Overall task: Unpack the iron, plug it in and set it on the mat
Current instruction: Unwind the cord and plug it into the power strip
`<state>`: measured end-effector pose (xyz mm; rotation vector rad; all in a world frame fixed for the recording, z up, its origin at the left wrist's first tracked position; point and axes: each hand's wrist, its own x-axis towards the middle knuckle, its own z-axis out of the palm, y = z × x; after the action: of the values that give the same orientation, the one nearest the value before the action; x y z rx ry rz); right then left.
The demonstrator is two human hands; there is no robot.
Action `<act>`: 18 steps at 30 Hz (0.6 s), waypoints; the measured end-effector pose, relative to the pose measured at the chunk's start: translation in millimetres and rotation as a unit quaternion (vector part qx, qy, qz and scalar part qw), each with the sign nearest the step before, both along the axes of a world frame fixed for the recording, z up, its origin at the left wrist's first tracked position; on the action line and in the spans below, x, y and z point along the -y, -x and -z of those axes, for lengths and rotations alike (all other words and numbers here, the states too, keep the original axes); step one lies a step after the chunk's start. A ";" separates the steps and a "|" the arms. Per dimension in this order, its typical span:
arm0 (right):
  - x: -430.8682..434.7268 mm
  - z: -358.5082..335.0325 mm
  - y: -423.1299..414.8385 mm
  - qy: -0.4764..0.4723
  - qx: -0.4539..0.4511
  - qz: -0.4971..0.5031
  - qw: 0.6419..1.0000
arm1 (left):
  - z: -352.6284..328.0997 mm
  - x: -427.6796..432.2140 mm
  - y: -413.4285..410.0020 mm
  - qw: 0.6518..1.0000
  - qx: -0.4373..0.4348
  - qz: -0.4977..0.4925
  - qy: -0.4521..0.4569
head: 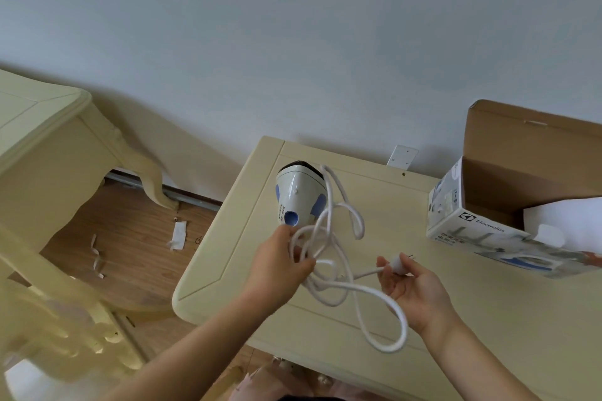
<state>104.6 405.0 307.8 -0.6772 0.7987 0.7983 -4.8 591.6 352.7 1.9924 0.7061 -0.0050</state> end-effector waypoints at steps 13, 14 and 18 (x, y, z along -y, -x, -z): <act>3.8 21.3 30.9 0.167 0.009 -0.304 0.938 | -28.7 -2.4 -0.4 0.975 0.073 -0.019 0.209; 4.5 21.1 33.7 0.171 0.017 -0.329 0.929 | -29.9 -2.2 0.4 0.973 0.074 -0.024 0.217; -1.4 2.6 36.0 0.197 0.090 -0.378 0.900 | -30.2 2.1 -0.1 0.965 0.090 -0.043 0.241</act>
<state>68.6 406.4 305.2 -1.4544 0.5138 1.2621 -4.7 589.5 382.9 1.4748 0.6047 0.0512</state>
